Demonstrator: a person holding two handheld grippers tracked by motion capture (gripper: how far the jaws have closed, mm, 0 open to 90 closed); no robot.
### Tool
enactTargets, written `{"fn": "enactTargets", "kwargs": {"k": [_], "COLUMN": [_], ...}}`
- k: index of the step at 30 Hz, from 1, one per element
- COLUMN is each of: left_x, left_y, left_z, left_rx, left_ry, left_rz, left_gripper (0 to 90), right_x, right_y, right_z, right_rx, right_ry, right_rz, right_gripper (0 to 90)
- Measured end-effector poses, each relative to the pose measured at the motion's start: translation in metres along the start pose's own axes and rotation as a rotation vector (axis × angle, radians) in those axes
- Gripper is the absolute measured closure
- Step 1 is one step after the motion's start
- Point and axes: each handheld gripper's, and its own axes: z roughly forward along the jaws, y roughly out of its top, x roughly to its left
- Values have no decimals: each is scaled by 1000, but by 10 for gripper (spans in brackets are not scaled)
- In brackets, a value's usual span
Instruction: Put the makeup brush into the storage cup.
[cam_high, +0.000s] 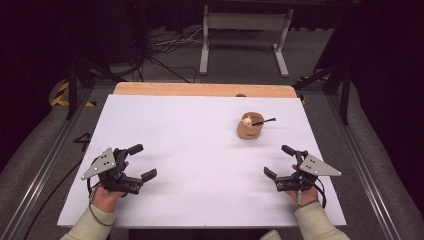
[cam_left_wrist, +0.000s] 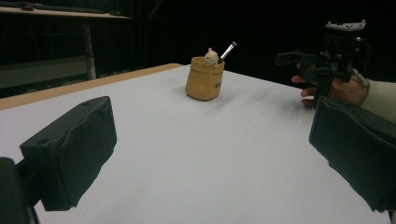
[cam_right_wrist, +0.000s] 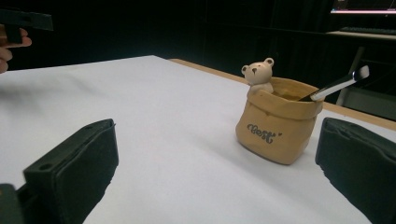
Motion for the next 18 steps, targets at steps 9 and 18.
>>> {"fn": "enactTargets", "kwargs": {"k": [9,18], "left_x": [5,5], "left_y": [-6,-6], "left_z": [2,2], "left_rx": [-6,-13], "left_ry": [-9,-5], "left_rz": [-28,-39], "left_gripper": [22,21], "right_x": [-1,-1], "right_y": [-2,-1], "right_z": [2,1], "right_rx": [7,0], "right_ry": [4,5], "right_rz": [24,30], "right_gripper": [0,0]}}
